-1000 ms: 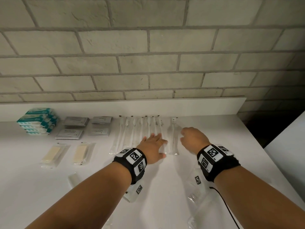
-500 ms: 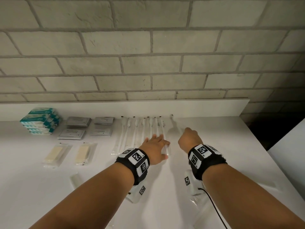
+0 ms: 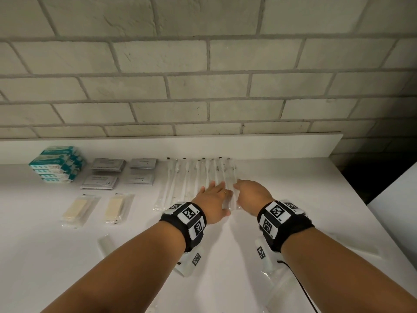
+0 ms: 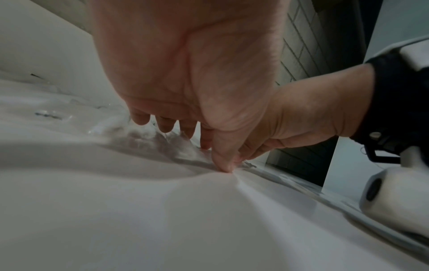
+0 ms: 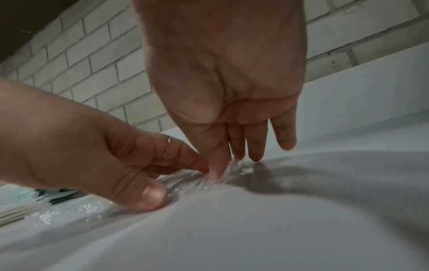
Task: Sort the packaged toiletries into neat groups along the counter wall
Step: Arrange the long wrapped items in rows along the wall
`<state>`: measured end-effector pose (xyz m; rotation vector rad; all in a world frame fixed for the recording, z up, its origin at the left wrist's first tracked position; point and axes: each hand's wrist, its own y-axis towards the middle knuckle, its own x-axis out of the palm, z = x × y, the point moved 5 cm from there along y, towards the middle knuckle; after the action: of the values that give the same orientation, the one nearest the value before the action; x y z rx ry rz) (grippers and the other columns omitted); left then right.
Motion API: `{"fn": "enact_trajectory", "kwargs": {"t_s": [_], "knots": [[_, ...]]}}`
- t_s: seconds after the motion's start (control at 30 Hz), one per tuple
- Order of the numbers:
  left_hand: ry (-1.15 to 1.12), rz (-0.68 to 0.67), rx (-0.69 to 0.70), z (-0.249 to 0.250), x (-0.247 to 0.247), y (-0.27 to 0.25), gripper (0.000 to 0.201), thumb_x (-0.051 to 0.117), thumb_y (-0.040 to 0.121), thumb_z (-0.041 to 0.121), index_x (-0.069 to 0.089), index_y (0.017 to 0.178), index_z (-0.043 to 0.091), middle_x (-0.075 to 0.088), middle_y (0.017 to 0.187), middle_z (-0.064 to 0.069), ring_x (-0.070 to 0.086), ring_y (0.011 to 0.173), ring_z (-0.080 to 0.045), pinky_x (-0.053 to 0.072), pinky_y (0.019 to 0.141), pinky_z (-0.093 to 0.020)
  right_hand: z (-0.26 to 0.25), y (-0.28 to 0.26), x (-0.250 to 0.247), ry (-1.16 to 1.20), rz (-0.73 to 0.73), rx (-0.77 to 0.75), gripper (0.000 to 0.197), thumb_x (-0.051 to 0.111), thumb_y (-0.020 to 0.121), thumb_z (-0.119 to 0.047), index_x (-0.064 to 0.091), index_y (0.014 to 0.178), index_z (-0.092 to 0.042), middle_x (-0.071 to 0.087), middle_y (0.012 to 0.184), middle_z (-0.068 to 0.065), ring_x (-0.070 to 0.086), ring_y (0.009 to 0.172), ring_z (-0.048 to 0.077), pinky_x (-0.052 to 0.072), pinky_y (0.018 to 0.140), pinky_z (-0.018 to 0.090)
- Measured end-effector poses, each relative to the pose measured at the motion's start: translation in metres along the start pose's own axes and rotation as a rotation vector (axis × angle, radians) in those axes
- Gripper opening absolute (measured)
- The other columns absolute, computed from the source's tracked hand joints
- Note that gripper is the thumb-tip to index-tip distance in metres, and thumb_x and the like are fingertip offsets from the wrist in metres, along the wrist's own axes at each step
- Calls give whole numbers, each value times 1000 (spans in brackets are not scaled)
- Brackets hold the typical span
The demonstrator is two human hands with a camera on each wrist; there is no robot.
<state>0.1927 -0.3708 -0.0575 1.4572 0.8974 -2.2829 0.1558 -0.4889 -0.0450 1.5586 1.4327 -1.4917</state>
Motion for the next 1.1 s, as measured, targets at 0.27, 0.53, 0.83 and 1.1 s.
{"fn": "enact_trajectory", "kwargs": {"t_s": [0.27,0.53,0.83,1.1], "knots": [[10,-16,-14,-1,0,4,68,49,97,35,13,154,25,-6,162,-1,-9,148,-24,-1,119,-44,-5,0,-2,-71,-69,-46,53,45,97,-12,32,149,-18,21,159,-1,33,140,22,29,113,32],[-12,23,-11,1,-6,-5,74,53,95,40,11,154,25,-7,162,-2,-9,148,-24,-1,120,-44,2,-16,-10,292,-56,57,80,45,87,0,10,154,-27,22,158,7,37,138,26,36,107,33],[-196,160,-52,-31,-19,-122,63,52,96,40,24,151,30,9,161,4,14,147,-14,15,119,-33,-3,-73,-8,204,-85,78,79,55,89,-22,9,153,-30,49,137,11,60,105,24,49,80,30],[26,-25,-429,-134,25,-242,73,34,90,-2,14,153,28,4,162,5,6,149,-16,7,121,-35,-130,-166,49,33,-291,-411,50,59,90,-40,45,138,-34,46,141,-10,49,124,9,38,100,26]]}}
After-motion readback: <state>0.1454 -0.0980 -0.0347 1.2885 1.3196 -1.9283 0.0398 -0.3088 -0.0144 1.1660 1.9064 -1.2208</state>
